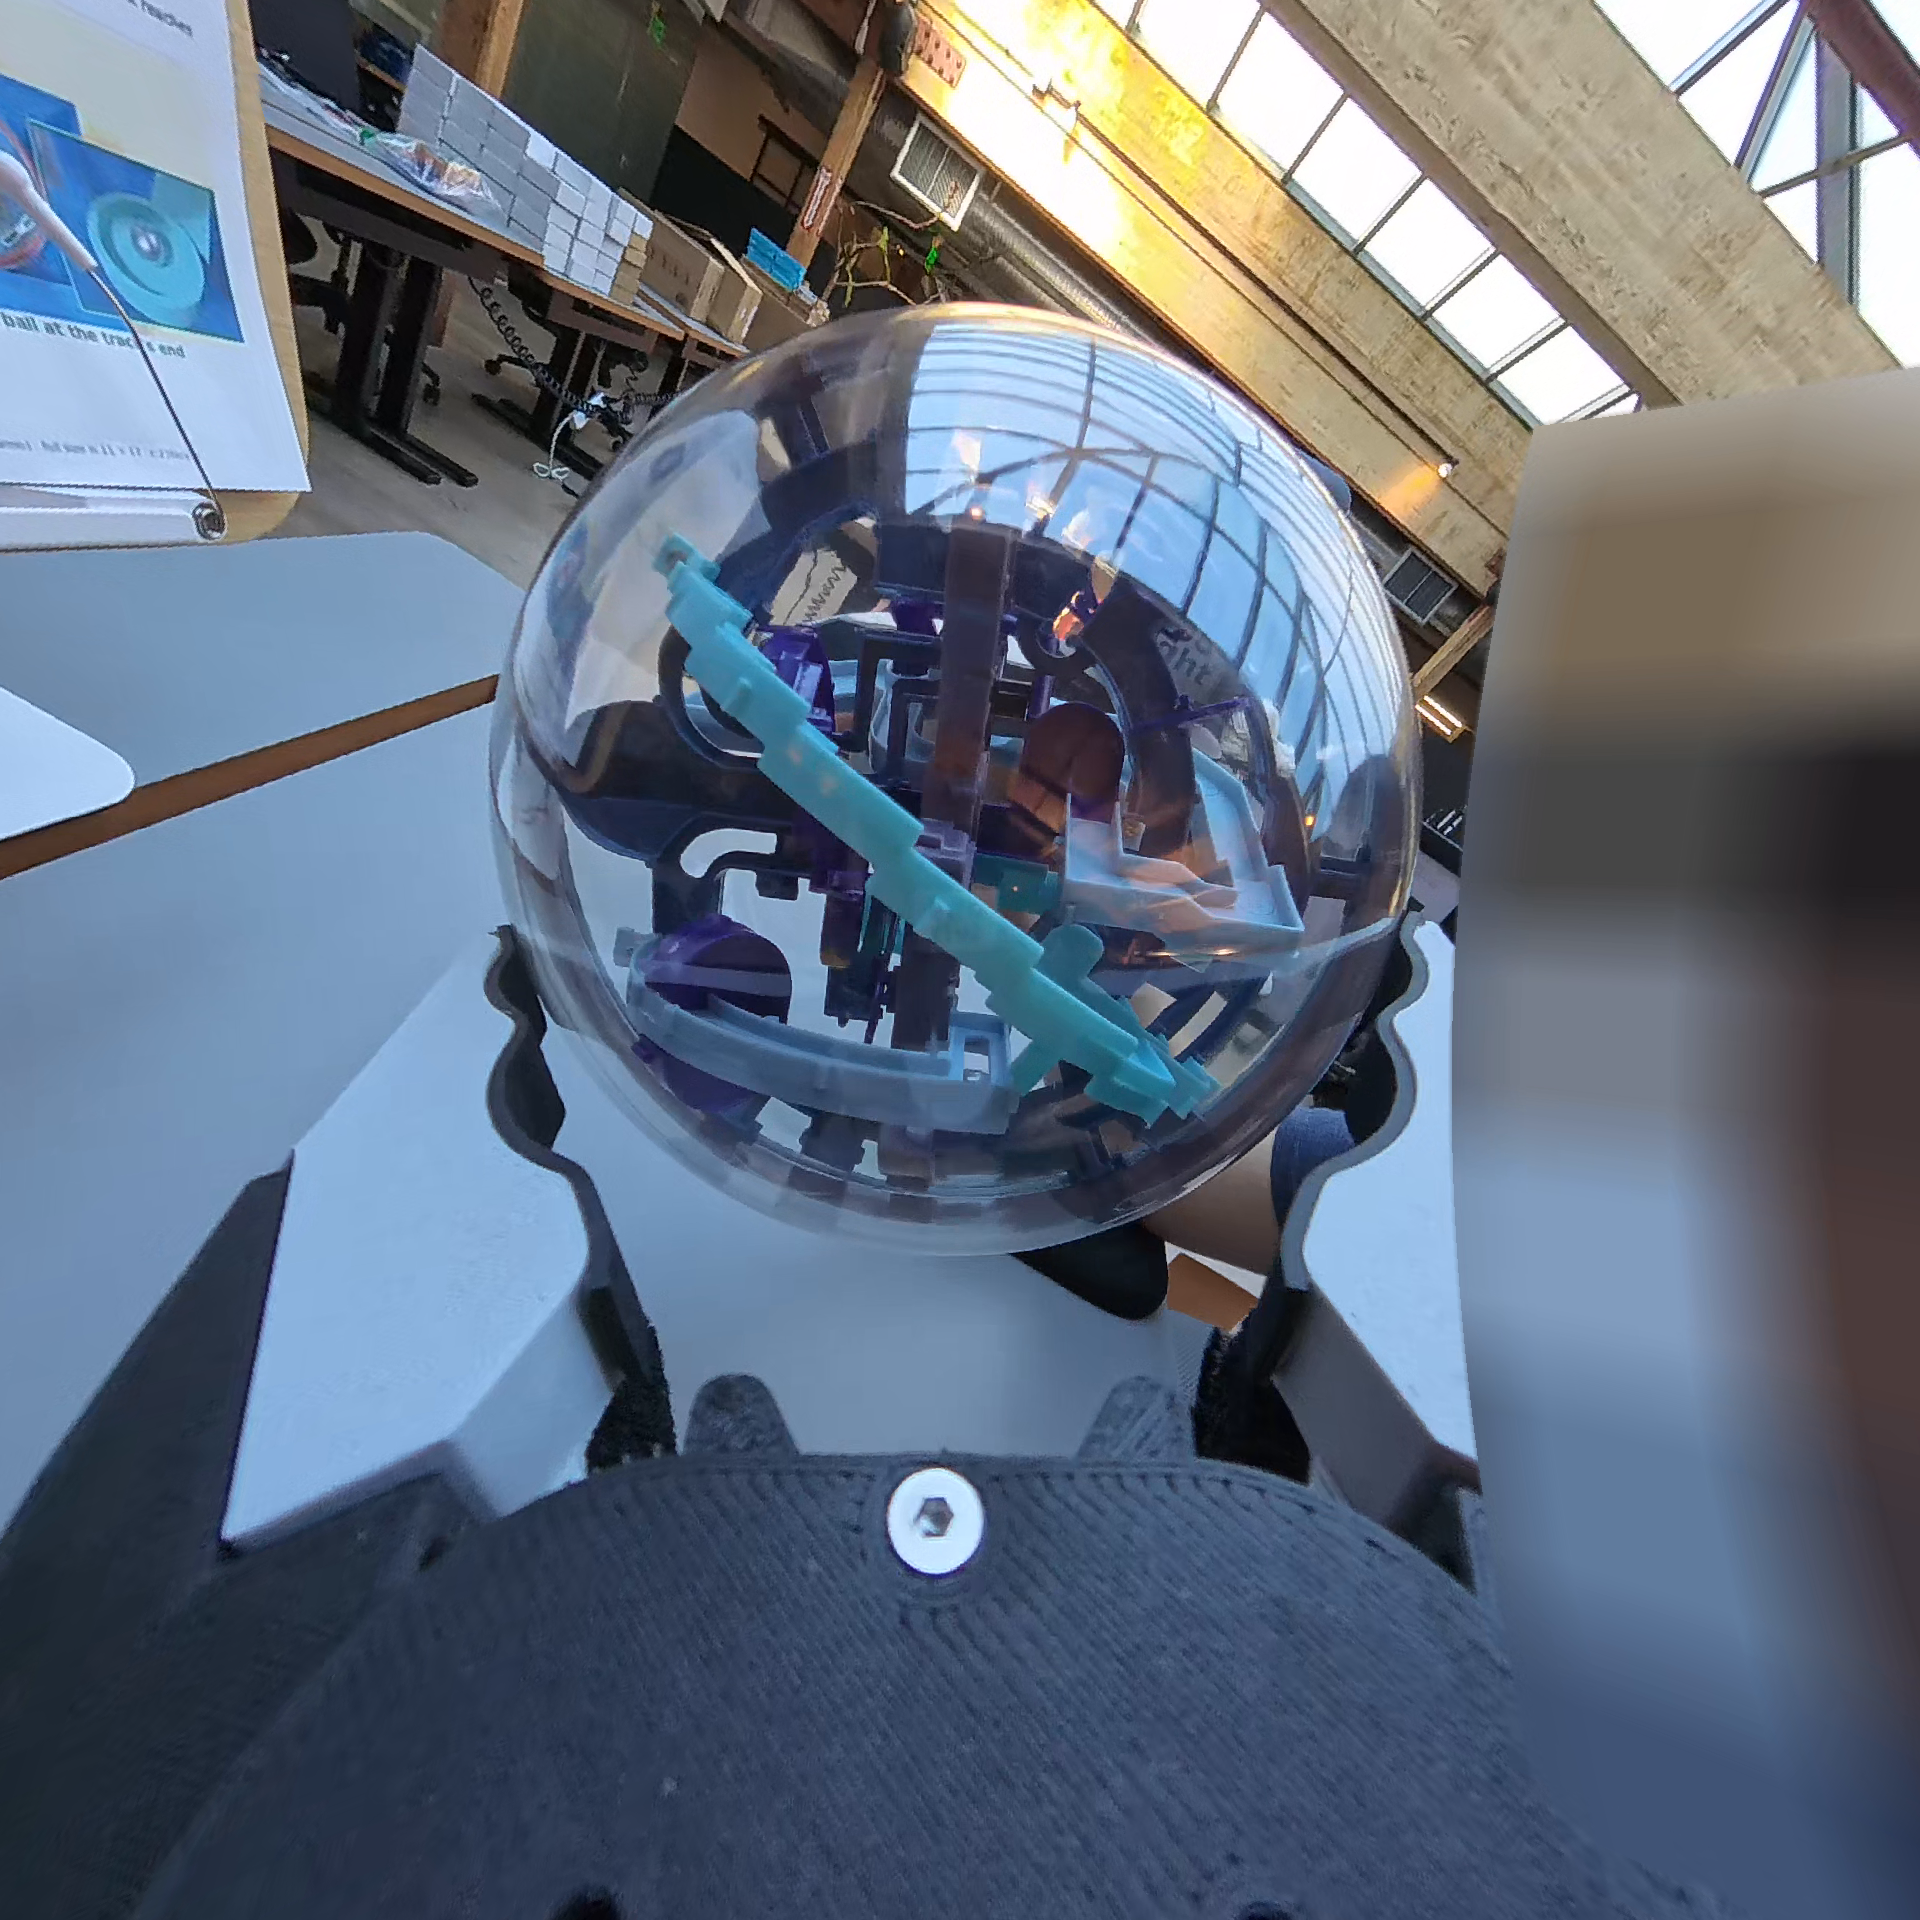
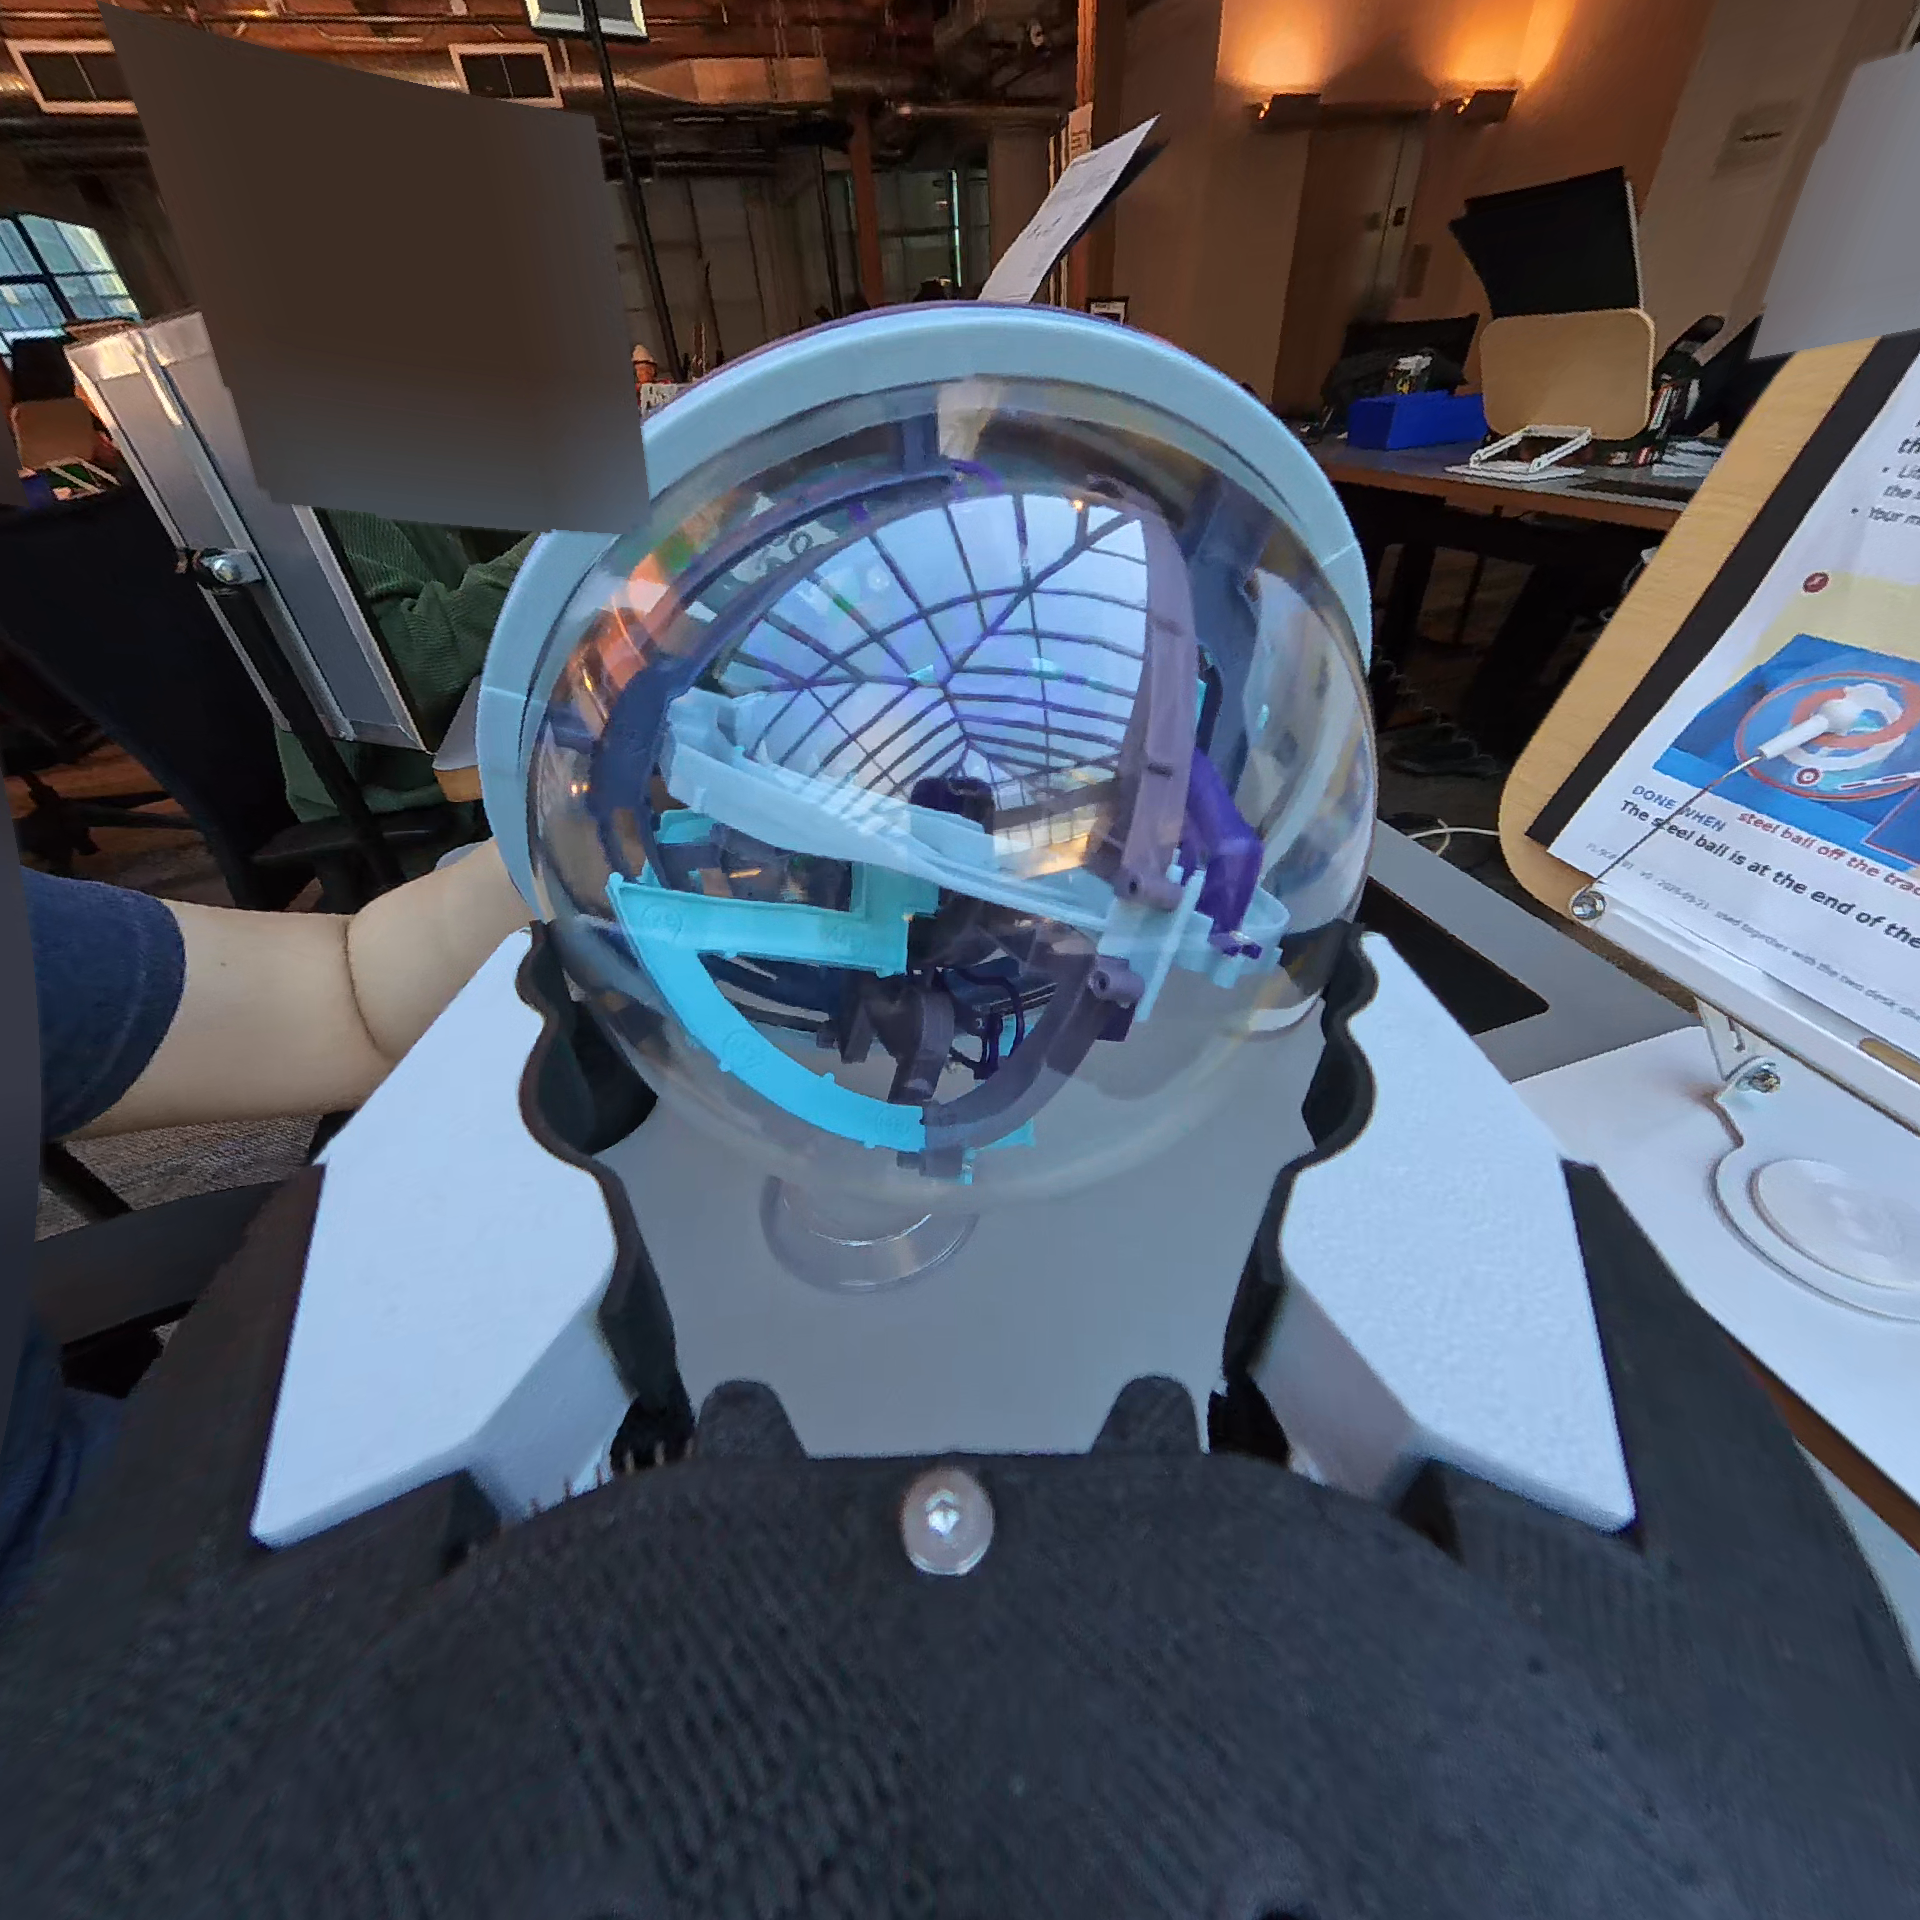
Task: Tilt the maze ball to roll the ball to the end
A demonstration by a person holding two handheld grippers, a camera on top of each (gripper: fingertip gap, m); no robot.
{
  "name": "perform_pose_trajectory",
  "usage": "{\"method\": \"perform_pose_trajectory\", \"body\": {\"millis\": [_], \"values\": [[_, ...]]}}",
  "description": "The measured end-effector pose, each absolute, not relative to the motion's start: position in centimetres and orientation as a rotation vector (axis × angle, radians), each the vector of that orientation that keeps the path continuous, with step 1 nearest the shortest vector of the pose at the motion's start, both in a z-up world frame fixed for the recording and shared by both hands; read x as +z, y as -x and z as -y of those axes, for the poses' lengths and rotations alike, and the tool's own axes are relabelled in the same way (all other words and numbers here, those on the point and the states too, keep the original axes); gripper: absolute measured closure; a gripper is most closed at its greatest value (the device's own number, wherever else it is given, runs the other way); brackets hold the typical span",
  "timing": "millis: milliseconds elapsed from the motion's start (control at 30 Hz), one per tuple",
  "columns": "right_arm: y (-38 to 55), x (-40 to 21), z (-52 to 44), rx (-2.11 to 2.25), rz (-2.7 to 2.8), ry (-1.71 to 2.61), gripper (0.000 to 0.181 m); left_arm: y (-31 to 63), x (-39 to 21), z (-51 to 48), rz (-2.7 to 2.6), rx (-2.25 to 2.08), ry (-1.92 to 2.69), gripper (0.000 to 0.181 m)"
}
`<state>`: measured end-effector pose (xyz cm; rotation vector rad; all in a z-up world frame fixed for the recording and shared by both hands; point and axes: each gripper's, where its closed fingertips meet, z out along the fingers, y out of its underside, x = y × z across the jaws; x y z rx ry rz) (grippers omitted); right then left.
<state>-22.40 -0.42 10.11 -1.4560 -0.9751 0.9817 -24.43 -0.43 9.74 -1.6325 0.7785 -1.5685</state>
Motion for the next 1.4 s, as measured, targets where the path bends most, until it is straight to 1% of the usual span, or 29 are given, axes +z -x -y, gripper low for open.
{"method": "perform_pose_trajectory", "body": {"millis": [333,567,700,1000,1400], "values": [[22.5,10.1,-0.3,1.020,0.940,1.478,0.039,24.6,10.3,-0.5,-0.749,-1.534,1.662,0.029],[22.3,11.1,0.2,0.989,0.953,1.454,0.040,24.4,12.0,-0.1,-0.813,-1.431,1.641,0.028],[22.9,12.4,0.7,0.937,0.989,1.433,0.039,24.3,13.1,0.6,-0.903,-1.282,1.638,0.021],[23.1,19.1,4.3,0.844,1.068,1.329,0.039,24.6,19.2,4.5,-0.976,-1.209,1.565,0.022],[23.6,32.1,13.0,0.611,1.166,1.096,0.039,25.1,32.4,13.4,-1.136,-0.953,1.330,0.021]]}}
